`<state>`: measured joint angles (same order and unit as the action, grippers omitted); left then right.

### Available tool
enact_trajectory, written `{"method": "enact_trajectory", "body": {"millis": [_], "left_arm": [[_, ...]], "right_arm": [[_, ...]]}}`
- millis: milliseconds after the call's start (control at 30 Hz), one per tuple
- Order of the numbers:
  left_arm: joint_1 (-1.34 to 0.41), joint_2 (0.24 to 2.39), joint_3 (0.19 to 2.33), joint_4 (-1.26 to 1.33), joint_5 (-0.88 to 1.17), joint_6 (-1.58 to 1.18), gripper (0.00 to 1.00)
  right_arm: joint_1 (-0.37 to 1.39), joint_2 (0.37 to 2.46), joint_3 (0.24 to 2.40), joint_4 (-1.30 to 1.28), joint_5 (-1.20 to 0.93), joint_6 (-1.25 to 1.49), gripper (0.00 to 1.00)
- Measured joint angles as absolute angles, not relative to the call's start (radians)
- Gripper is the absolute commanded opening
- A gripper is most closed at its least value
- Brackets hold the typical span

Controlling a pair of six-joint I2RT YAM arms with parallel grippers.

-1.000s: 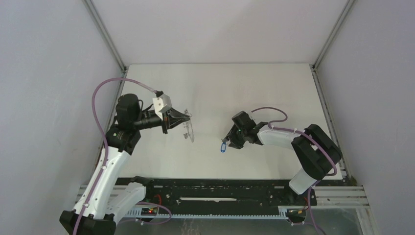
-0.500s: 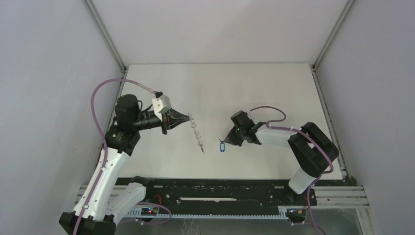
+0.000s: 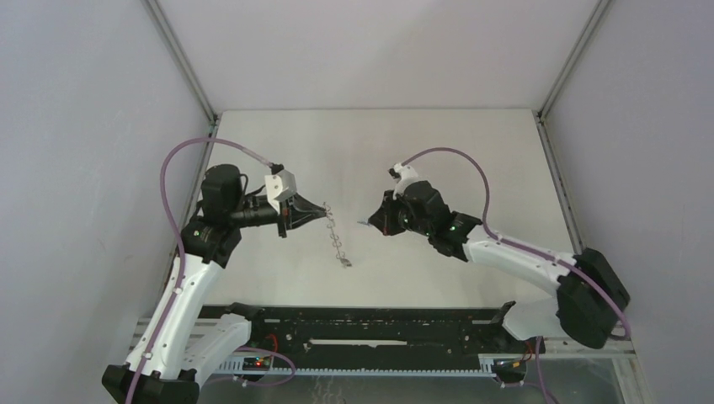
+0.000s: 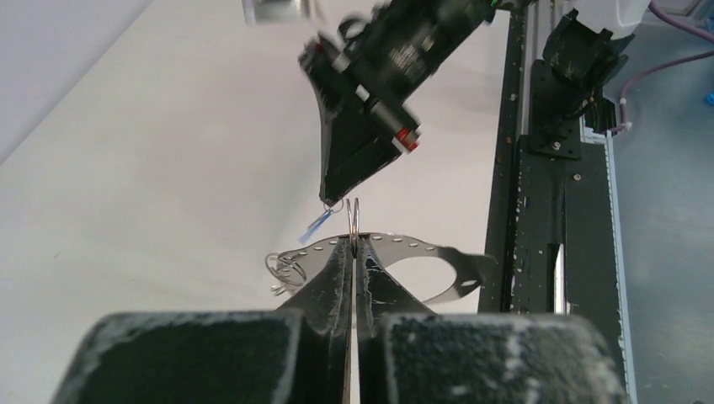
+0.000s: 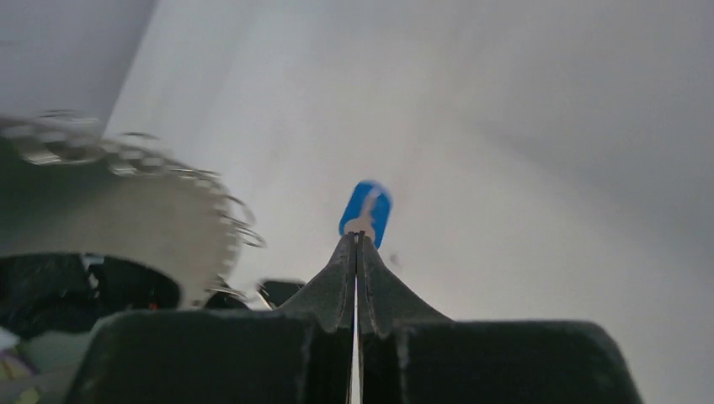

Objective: Put the keys on the keyring

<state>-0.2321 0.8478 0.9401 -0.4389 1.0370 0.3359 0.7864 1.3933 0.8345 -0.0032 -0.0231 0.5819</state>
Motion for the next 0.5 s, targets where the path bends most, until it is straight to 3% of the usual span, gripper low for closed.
{"method": "enact_trajectory", "body": {"millis": [500], "left_arm": [[-0.249, 0.834, 0.94, -0.617, 1.141, 0.463, 0.0]], "right_arm": [[0.89, 1.089, 0.829, 0.058, -0.378, -0.174, 0.0]]}}
